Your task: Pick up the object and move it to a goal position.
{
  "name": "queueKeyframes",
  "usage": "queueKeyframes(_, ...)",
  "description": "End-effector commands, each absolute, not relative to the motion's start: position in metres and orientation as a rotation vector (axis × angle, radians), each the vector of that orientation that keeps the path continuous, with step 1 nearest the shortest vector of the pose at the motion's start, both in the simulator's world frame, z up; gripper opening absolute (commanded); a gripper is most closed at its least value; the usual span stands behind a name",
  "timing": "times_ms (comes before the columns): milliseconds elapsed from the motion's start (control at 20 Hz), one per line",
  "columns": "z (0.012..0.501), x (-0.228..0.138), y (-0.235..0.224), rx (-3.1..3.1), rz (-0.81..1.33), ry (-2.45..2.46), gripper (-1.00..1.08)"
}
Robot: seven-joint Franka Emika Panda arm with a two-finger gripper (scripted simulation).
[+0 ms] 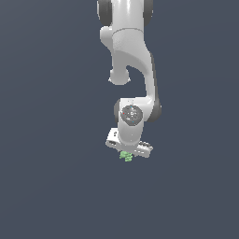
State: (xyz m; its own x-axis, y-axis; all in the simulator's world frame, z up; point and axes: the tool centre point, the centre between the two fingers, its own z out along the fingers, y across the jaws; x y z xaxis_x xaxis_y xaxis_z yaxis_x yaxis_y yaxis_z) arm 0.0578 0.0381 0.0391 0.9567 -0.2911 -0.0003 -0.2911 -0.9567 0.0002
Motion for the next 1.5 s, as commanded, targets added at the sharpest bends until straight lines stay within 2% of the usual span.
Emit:
queueKeyframes(0, 0.039, 0.058, 0.038, 3.107, 0.0, -0.462, -1.0)
queueKeyframes(750, 0.061, 0.048, 0.055, 3.107, 0.0, -0.462, -1.0)
queueKeyframes(1050, 0.096, 0.032, 0.083, 3.107, 0.0, -0.462, -1.0)
queueKeyframes(1450, 0.167, 0.001, 0.139, 3.107, 0.0, -0.462, -1.0)
